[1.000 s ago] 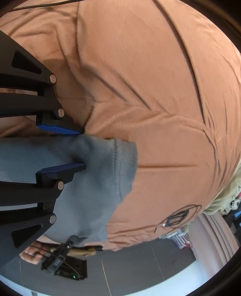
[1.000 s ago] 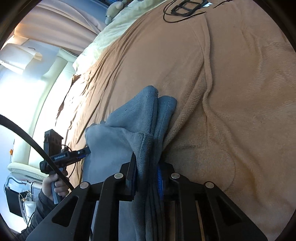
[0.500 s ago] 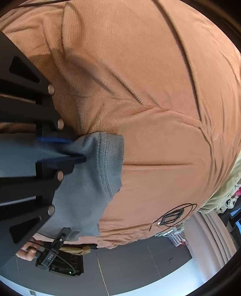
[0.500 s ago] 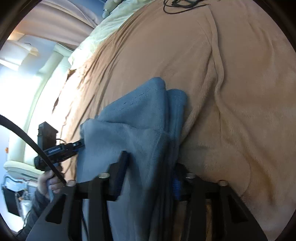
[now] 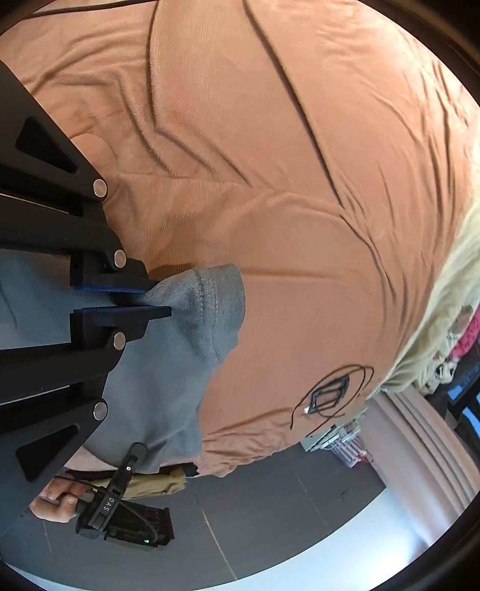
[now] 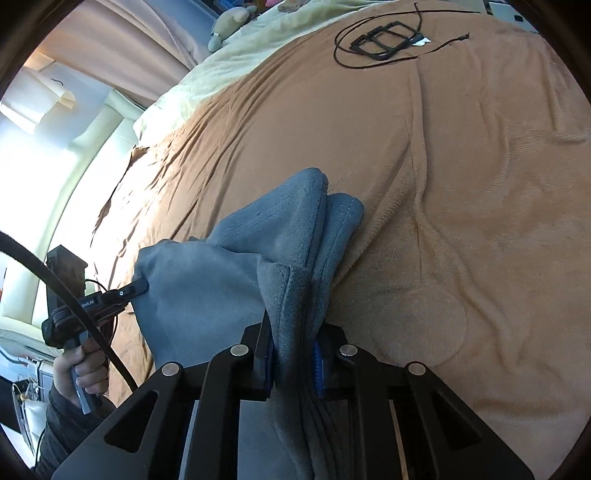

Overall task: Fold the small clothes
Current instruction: 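Grasp the grey shirt bundle's edge with the right tool while the left tool holds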

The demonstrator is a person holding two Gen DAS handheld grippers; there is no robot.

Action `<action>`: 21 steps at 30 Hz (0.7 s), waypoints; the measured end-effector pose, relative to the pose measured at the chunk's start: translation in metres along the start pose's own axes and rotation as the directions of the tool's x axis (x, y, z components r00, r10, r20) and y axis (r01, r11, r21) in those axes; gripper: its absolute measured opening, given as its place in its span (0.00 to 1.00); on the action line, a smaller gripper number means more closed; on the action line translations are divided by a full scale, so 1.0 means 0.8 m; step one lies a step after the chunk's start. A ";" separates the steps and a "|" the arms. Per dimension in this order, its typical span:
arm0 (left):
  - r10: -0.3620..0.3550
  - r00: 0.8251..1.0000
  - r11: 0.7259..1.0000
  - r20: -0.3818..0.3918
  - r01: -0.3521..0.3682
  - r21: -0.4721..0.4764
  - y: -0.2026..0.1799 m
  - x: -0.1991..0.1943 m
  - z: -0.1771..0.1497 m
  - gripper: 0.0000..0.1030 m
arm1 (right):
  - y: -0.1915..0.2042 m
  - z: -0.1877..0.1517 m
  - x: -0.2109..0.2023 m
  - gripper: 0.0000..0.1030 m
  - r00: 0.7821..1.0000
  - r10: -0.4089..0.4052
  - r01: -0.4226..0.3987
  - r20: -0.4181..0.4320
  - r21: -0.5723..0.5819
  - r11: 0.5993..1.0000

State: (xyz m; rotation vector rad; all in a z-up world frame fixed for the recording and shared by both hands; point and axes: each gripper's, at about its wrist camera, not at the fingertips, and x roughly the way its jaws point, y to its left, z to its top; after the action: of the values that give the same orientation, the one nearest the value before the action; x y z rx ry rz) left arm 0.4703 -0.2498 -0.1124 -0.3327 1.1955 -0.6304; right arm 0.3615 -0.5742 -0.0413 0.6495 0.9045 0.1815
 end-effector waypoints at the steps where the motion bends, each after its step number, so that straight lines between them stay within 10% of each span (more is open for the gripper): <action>1: -0.002 1.000 1.000 0.002 0.002 0.007 -0.004 -0.002 0.000 0.05 | 0.002 -0.003 -0.002 0.12 1.000 0.001 -0.001 0.003 0.001 1.000; 21: -0.066 0.991 0.997 0.112 0.062 0.043 -0.037 -0.085 -0.001 0.04 | 0.036 -0.024 -0.069 0.09 0.989 0.104 -0.095 0.104 -0.088 0.992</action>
State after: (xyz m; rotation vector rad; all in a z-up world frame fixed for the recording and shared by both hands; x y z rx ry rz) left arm 0.4460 -0.2311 -0.0448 -0.3700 1.0657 -0.6813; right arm 0.3156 -0.5653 0.0046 0.6217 0.7570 0.2698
